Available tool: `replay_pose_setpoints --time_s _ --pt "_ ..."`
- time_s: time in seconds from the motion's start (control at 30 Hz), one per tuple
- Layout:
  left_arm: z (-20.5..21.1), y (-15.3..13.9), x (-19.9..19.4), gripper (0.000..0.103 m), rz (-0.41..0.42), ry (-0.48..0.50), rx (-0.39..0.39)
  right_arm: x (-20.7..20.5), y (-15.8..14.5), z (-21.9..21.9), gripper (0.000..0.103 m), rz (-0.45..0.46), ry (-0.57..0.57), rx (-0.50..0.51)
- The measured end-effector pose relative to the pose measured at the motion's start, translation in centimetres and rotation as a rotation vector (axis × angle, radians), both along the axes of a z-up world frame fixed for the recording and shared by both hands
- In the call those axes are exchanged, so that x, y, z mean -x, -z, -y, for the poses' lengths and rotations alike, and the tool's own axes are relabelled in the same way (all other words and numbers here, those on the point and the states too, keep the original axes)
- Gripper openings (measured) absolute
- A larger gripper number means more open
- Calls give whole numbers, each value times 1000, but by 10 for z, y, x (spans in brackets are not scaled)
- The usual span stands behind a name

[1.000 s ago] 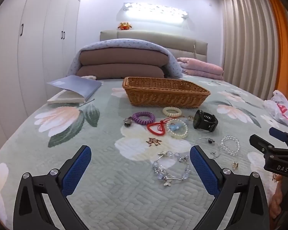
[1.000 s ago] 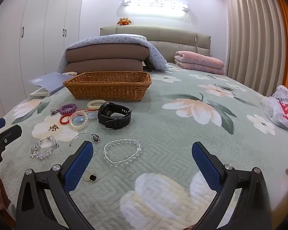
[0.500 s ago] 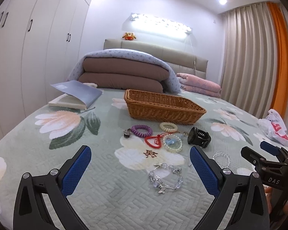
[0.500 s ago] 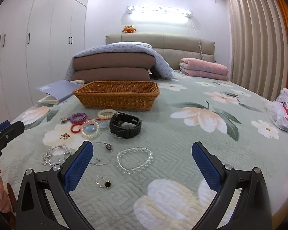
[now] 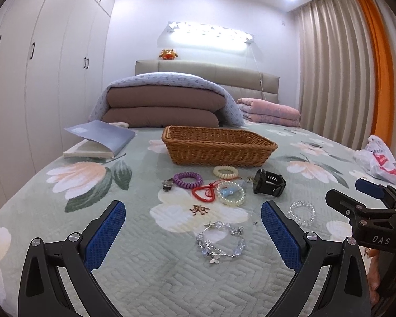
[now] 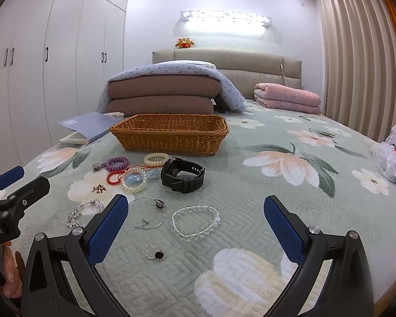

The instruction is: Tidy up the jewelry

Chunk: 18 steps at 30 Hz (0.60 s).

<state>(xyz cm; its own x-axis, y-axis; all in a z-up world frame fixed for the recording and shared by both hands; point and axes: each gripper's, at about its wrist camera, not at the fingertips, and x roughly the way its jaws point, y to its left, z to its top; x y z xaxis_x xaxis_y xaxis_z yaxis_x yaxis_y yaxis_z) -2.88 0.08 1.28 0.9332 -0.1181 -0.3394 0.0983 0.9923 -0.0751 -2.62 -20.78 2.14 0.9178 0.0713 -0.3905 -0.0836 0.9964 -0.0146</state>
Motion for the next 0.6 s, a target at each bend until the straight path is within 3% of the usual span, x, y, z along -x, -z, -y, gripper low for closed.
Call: replay_pose_setpoints --time_s 0.6 --pt "0 1 2 102 7 1 11 -1 0 4 103 -5 5 -16"
